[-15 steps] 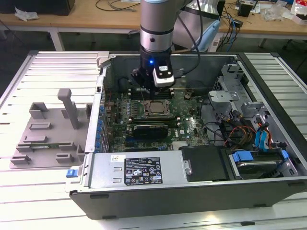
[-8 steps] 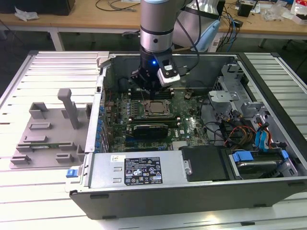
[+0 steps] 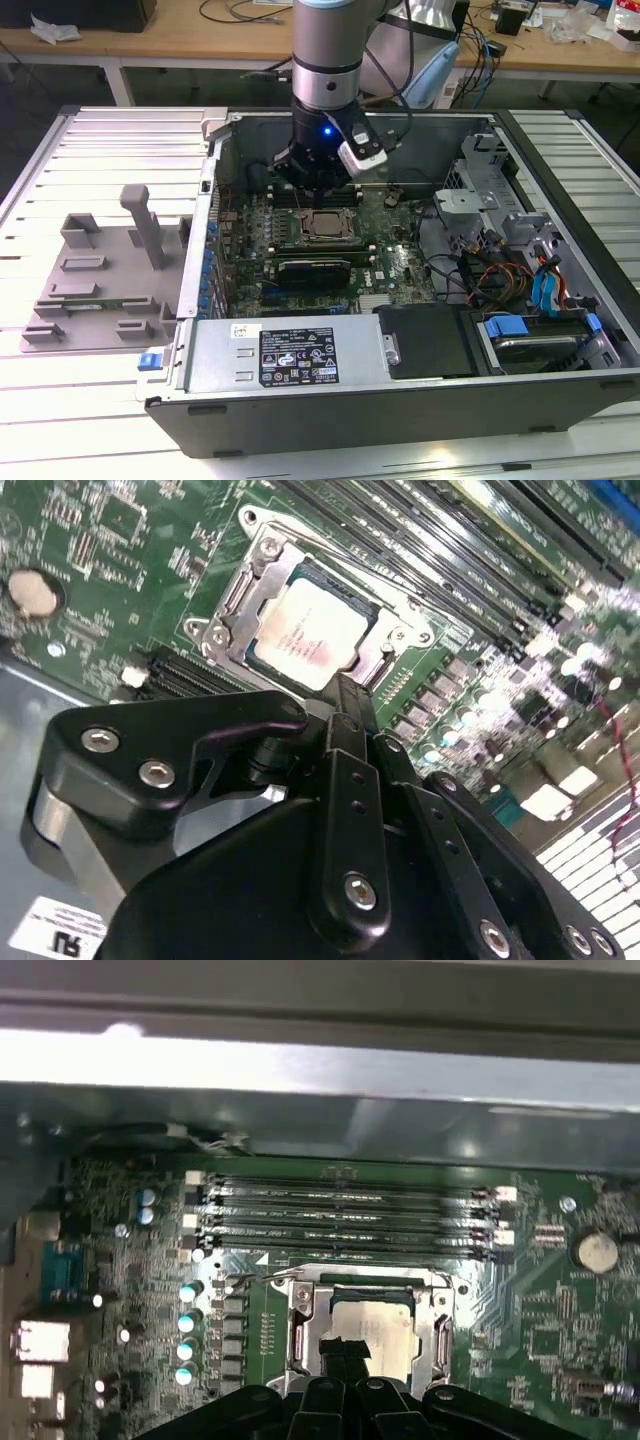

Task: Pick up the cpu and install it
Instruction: 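Close the cpu cover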

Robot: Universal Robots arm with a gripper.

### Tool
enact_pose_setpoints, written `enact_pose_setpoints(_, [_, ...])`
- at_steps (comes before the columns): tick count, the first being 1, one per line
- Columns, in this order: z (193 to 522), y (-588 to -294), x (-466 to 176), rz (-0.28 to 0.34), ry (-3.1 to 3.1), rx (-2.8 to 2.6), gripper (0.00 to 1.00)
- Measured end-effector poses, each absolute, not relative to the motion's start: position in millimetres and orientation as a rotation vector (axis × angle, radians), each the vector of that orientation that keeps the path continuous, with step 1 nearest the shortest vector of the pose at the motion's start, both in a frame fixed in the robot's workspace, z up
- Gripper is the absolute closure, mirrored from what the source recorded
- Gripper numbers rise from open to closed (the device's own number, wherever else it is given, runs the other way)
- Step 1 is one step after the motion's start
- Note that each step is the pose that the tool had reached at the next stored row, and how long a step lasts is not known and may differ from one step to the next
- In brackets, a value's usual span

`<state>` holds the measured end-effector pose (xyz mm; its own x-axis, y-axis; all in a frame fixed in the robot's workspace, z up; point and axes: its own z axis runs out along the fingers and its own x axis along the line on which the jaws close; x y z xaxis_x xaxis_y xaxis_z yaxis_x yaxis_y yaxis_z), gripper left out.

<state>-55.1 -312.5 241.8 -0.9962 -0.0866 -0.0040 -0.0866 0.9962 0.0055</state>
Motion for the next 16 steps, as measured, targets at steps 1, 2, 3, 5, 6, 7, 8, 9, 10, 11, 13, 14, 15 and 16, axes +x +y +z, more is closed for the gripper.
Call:
enact_pose_setpoints(1, [242, -313, -55, 0.009, 3.131, -0.204, 0.89])
enact_pose_setpoints(2, [242, -313, -55, 0.009, 3.131, -0.205, 0.89])
enact_pose_setpoints(3, [242, -313, -55, 0.009, 3.131, -0.205, 0.89])
enact_pose_setpoints(5, [242, -313, -55, 0.009, 3.131, -0.205, 0.89])
enact_pose_setpoints(6, [241, -313, -55, 0.008, 3.126, -0.206, 0.89])
enact_pose_setpoints(7, [240, -313, -56, 0.007, 3.115, -0.209, 0.89])
enact_pose_setpoints(8, [239, -313, -57, 0.007, 3.109, -0.212, 0.89])
enact_pose_setpoints(9, [238, -315, -58, 0.007, 3.104, -0.216, 0.89])
enact_pose_setpoints(10, [238, -317, -60, 0.006, 3.099, -0.218, 0.89])
enact_pose_setpoints(11, [237, -320, -62, 0.005, 3.093, -0.221, 0.89])
enact_pose_setpoints(13, [233, -326, -65, 0.005, 3.080, -0.226, 0.89])
enact_pose_setpoints(14, [230, -326, -67, 0.005, 3.079, -0.228, 0.89])
enact_pose_setpoints(15, [228, -326, -68, 0.005, 3.079, -0.228, 0.89])
enact_pose_setpoints(16, [227, -326, -70, 0.004, 3.079, -0.228, 0.89])
